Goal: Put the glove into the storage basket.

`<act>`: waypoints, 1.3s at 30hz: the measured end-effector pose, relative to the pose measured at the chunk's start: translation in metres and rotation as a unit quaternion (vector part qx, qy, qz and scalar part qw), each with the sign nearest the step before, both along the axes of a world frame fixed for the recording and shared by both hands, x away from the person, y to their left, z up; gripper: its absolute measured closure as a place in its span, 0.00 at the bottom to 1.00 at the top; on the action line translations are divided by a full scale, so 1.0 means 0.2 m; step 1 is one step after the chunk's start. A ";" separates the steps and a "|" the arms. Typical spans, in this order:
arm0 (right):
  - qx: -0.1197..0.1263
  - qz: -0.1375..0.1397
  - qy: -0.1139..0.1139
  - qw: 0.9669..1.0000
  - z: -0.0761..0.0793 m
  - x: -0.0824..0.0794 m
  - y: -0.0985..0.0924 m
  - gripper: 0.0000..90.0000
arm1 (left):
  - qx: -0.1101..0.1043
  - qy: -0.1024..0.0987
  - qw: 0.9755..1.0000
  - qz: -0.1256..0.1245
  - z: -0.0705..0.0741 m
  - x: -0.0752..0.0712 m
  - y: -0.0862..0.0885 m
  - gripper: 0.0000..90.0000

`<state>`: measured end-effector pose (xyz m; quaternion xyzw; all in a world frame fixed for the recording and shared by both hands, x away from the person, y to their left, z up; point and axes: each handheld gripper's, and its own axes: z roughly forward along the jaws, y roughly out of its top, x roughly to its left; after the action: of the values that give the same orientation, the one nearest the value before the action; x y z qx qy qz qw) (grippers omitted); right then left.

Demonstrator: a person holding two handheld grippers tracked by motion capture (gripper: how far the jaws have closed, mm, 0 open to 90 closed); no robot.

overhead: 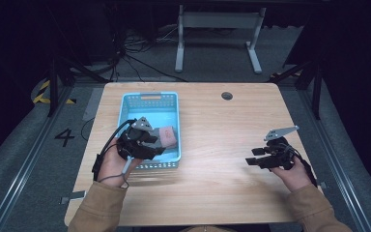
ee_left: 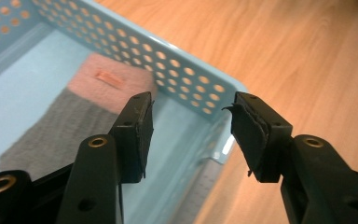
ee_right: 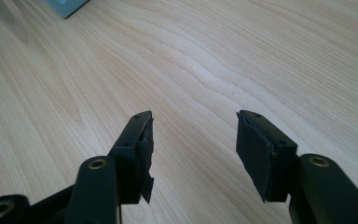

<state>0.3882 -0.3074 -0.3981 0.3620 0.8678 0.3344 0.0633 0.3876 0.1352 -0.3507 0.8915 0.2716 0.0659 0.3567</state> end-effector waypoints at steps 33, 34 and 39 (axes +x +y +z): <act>-0.006 0.005 0.004 1.000 -0.02 0.00 0.00 0.51 | -0.017 0.042 0.995 -0.089 -0.36 -0.19 -0.21 0.54; -0.005 0.005 0.004 1.000 -0.03 0.00 0.00 0.51 | -0.018 0.041 0.995 -0.087 -0.38 -0.20 -0.22 0.54; -0.007 0.005 0.007 1.000 -0.04 0.00 0.01 0.51 | -0.015 0.039 0.995 -0.088 -0.43 -0.20 -0.24 0.55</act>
<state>0.3881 -0.3062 -0.4053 0.3591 0.8723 0.3267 0.0582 0.3472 0.0864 -0.4361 0.9082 0.2066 -0.0046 0.3640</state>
